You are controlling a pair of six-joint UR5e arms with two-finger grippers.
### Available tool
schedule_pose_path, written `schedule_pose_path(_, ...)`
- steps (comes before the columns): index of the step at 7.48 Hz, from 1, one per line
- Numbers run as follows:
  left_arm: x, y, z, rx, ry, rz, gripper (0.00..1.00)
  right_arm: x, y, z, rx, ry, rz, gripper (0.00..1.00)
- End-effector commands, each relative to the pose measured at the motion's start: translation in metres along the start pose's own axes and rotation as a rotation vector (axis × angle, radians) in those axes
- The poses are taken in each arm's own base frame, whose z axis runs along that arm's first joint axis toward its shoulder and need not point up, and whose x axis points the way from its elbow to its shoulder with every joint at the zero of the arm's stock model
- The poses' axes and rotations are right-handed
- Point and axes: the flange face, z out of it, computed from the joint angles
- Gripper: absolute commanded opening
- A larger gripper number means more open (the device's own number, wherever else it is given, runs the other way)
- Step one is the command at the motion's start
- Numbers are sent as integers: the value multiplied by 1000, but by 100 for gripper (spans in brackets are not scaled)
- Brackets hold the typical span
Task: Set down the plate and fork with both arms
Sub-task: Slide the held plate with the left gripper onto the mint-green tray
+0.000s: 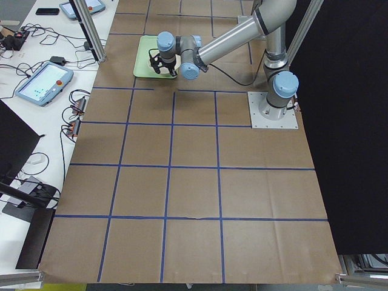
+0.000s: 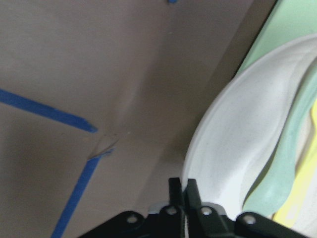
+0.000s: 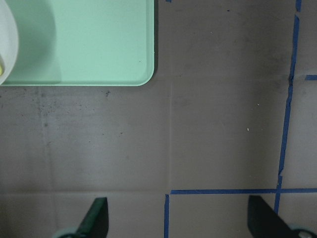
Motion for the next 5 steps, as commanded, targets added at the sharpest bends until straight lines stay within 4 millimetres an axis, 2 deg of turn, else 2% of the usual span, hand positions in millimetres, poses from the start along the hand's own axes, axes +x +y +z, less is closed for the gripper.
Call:
schedule_pose_path(1,49,-2,28,-9,-6,79,0,0,0,-1,2,-1,0,100)
schedule_pose_path(2,67,3,37,-14,-9,127,0,0,0,0,0,0,0,100)
schedule_pose_path(3,71,8,53,-26,-42,194,0,0,0,0,0,-1,0,100)
schedule_pose_path(5,70,1,64,-28,-57,241,1,0,0,0,0,-1,0,100)
